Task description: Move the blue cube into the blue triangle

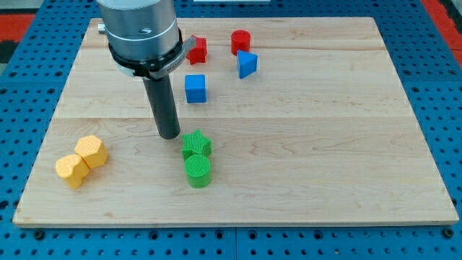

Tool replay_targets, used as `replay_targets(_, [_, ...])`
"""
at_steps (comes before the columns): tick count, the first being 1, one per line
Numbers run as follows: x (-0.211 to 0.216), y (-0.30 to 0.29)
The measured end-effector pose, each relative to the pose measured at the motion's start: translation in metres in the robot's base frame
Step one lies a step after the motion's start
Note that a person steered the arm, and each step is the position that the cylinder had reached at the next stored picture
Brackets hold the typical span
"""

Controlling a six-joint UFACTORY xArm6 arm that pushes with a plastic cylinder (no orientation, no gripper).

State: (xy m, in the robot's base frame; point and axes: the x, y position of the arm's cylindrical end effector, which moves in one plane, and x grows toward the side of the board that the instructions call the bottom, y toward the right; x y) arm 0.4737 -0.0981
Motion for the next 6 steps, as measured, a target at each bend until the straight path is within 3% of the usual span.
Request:
replay_targets(4, [-0.053, -0.027])
replay_targets(6, [-0.097, 0.060])
